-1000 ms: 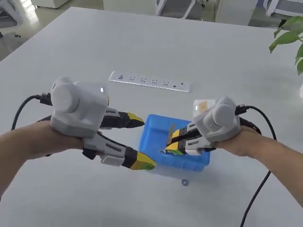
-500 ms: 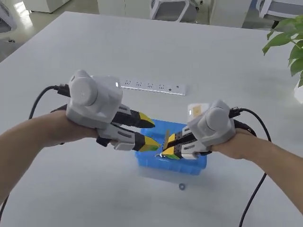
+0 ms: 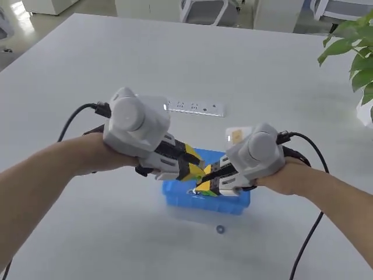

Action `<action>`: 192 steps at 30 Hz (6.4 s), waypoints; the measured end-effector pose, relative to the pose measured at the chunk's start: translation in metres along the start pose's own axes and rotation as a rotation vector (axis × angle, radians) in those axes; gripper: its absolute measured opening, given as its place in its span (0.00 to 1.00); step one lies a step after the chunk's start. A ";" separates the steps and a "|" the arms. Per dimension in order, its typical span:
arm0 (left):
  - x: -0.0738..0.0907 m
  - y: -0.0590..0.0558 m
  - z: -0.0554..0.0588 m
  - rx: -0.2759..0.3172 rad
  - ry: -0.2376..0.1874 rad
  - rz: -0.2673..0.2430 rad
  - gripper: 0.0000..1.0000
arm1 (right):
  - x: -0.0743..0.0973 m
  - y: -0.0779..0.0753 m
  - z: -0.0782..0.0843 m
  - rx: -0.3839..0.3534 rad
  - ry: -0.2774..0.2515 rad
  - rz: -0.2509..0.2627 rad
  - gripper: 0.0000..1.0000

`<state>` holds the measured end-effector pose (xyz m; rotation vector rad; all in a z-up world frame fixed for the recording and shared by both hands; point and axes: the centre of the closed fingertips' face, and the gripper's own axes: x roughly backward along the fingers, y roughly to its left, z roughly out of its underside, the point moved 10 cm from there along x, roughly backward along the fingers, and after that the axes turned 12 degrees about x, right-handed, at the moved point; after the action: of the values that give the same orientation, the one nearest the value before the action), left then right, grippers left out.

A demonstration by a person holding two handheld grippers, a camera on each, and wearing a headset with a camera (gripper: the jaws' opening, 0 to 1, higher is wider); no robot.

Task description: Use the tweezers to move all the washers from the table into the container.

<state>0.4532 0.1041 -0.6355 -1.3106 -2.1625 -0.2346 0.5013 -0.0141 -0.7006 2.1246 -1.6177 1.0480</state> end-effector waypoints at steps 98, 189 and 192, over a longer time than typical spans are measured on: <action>-0.003 -0.058 -0.041 -0.114 -0.040 0.118 0.05 | 0.101 0.086 0.018 -0.270 0.050 0.249 0.63; -0.030 -0.065 -0.005 -0.138 0.044 0.171 0.05 | 0.061 0.094 0.013 -0.136 0.001 0.162 0.29; -0.030 -0.065 -0.005 -0.141 0.047 0.175 0.05 | 0.056 0.090 0.014 -0.118 0.004 0.140 0.27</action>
<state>0.4104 0.0467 -0.6388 -1.5486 -2.0085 -0.3489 0.4307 -0.0934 -0.6904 1.9568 -1.8011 0.9700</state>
